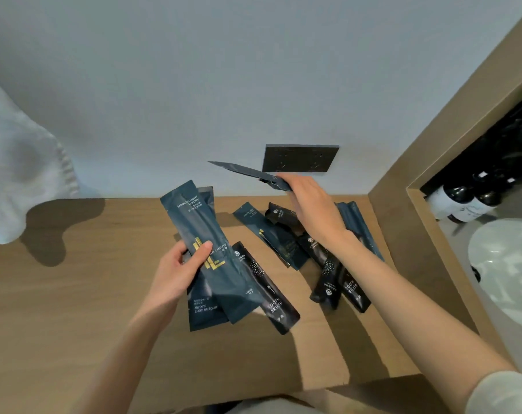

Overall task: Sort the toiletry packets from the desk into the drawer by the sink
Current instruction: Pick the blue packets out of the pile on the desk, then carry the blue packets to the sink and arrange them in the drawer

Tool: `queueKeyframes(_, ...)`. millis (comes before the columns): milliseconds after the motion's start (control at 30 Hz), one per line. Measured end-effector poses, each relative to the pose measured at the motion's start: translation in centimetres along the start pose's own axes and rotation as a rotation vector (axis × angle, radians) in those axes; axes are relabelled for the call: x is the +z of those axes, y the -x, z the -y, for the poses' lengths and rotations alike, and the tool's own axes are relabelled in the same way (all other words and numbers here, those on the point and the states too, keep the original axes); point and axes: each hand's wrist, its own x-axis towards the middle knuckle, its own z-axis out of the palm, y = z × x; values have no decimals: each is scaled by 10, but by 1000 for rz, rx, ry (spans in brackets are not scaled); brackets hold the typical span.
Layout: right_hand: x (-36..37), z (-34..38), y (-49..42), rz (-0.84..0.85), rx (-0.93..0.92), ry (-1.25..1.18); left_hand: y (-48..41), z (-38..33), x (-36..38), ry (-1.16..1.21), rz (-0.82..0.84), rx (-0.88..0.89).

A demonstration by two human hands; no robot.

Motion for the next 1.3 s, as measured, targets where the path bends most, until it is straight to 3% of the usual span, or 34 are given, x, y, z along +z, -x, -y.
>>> queueKeyframes(133, -65, 30, 28, -85, 143, -88, 13, -12, 5, 24, 69, 45)
queueKeyframes(367, -134, 36, 129, -180, 486, -464, 39, -28, 55, -63, 321, 89)
queueKeyframes(667, -179, 17, 287, -420, 828, -535, 98, -18, 167, -273, 640, 180)
queueKeyframes(933, -238, -25, 427, -615, 986, -538, 187, 16, 286, -270, 815, 143)
queueKeyframes(1300, -341, -119, 582, -661, 1072, -571, 316, 56, 454, -261, 818, 127)
